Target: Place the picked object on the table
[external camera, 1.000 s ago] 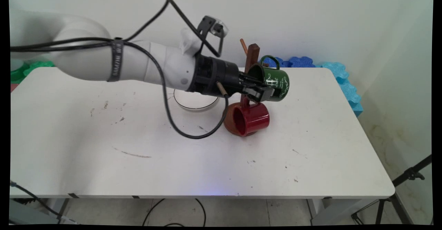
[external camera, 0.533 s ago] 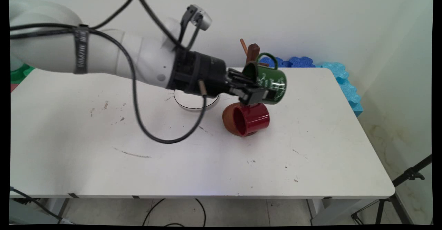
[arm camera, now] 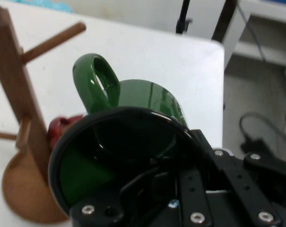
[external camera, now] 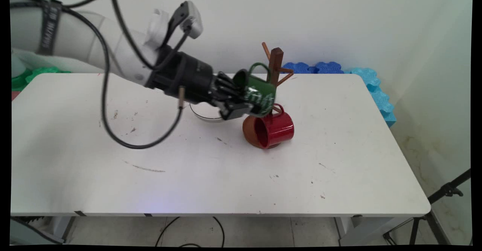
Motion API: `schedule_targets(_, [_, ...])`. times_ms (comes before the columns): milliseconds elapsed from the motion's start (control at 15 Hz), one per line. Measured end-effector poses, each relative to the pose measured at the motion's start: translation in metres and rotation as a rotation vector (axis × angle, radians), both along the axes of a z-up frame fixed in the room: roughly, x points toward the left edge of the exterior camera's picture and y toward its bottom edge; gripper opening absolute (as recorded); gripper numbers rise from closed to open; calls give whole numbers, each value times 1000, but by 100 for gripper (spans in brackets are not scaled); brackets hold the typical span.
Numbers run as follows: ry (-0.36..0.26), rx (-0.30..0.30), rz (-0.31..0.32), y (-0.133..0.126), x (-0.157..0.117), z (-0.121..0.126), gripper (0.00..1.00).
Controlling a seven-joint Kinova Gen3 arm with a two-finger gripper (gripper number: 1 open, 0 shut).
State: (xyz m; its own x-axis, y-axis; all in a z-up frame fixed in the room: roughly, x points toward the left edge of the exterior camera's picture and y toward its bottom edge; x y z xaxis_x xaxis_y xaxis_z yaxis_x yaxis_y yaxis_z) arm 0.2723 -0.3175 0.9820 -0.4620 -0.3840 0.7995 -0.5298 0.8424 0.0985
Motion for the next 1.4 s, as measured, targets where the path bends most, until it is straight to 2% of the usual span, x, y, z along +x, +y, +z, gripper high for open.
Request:
schedule_targets(133, [-89,-13,-43,2,13,5,0])
schedule_targets(533, [-349,-12,-95,-6,50,4,0])
schedule_targets(733, [-485,-4,-135,-14,64,-6,0])
schedule_targets(933, [-597,6,-182,-23,73,-24,0])
schedule_targets(1133, [-668,30,-223,-29,75,-42,0])
schedule_targets(1400, [-702,71,-275,-28,67,-58,0])
